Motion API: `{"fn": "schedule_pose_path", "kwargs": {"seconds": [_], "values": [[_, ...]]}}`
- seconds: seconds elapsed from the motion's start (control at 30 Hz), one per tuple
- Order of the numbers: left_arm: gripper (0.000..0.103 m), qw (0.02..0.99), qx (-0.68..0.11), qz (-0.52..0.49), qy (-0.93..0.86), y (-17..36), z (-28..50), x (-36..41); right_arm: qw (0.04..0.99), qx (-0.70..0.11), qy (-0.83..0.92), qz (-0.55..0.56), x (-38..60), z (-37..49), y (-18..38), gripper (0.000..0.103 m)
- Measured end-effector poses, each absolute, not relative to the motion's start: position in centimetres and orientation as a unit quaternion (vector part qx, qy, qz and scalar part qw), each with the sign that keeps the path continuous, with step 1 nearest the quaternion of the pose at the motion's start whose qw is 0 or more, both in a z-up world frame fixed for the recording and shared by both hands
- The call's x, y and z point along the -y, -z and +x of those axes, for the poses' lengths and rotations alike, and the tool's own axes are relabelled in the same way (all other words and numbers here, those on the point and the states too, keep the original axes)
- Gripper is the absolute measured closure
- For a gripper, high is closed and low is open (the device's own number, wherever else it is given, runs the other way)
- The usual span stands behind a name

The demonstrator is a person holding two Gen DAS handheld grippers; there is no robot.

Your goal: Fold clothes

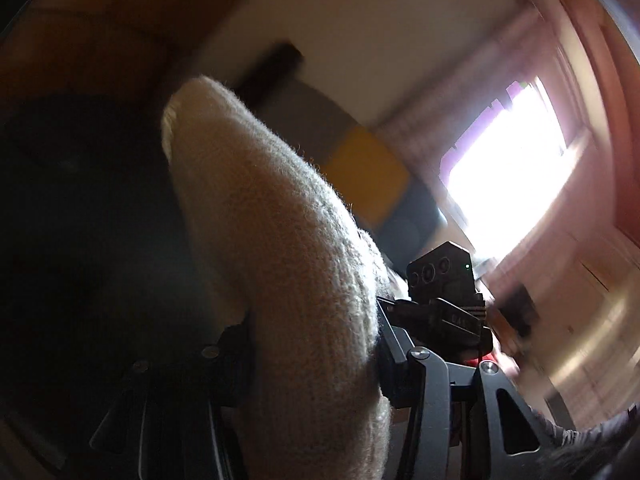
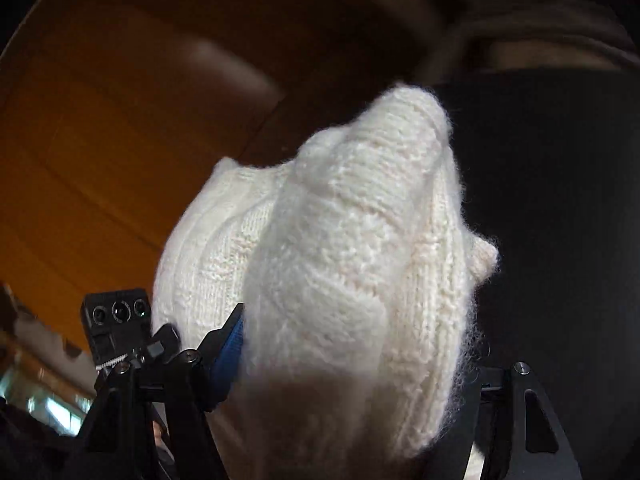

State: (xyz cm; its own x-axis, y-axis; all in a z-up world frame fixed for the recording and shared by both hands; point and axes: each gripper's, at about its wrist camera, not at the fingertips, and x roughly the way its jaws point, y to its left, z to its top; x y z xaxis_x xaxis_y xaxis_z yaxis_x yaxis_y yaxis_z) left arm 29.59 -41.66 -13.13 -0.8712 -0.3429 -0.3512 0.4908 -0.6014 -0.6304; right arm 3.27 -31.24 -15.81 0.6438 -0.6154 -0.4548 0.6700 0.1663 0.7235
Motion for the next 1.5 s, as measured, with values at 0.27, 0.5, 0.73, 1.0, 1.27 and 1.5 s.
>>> {"fn": "schedule_pose_path", "kwargs": {"seconds": [0.27, 0.5, 0.73, 1.0, 1.27, 1.5], "values": [[0.053, 0.391, -0.415, 0.075, 0.818, 16.7, 37.5, 52.6, 0.798, -0.138, 0.382, 0.445, 50.7, 16.0, 13.6, 0.031], [0.044, 0.430, -0.469, 0.121, 0.762, 22.0, 40.2, 55.8, 0.747, -0.255, 0.432, 0.436, 56.5, 19.6, 19.1, 0.019], [0.045, 0.517, -0.390, 0.114, 0.754, 16.8, 41.0, 52.5, 0.807, -0.286, 0.451, 0.252, 53.6, 21.3, 11.6, 0.018], [0.044, 0.474, -0.353, 0.150, 0.793, 15.1, 39.1, 55.5, 0.825, -0.343, 0.393, 0.218, 53.9, 23.0, 12.9, 0.018], [0.044, 0.499, -0.280, 0.230, 0.788, 18.9, 35.8, 52.4, 0.795, -0.322, 0.443, 0.261, 54.1, 20.4, 20.2, 0.017], [0.042, 0.522, -0.277, 0.233, 0.772, 17.0, 35.1, 53.3, 0.786, -0.324, 0.460, 0.255, 54.6, 21.1, 20.0, 0.017]]}}
